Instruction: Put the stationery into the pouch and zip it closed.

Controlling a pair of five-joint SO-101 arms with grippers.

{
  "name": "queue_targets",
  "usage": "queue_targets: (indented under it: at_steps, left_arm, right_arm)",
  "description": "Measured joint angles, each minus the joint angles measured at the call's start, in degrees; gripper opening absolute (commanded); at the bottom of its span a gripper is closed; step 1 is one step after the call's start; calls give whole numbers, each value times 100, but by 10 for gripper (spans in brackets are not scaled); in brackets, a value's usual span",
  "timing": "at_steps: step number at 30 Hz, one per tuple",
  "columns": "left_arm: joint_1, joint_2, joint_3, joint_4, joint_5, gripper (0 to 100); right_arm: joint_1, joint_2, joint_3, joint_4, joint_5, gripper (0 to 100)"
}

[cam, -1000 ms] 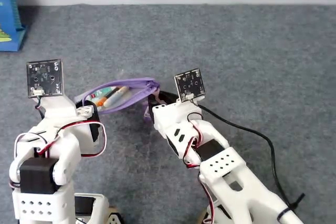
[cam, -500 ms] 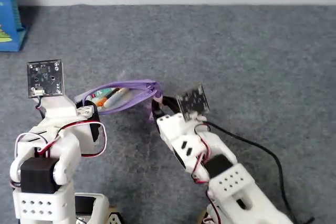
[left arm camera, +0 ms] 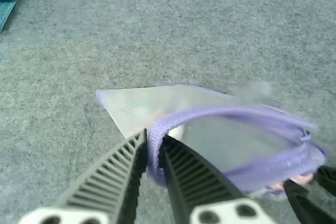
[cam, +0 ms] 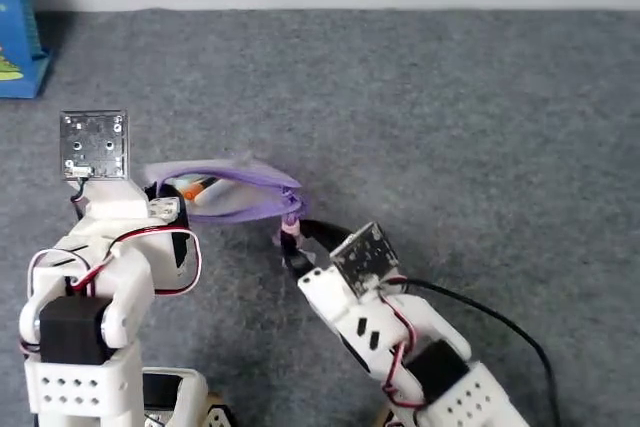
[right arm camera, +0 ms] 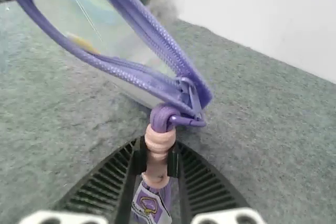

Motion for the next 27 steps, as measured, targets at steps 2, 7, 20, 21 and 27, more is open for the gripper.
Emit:
queue_targets:
  at_steps: [2,7,20,21,27]
  left_arm:
    - [0,0,0,-18,0,16]
    - [18,0,9,-18,0,16]
    - [18,0,9,-18,0,15]
    - [18,0,9,-18,9,15]
    - [18,0,9,-18,62,15]
  right_arm:
    - [-9,-484,53,352,0,9]
    - [-9,-949,352,677,0,54]
    - [-70,-985,404,545,-308,146]
    - [-70,-985,413,466,-308,145]
    - [-9,-985,413,316,-316,145]
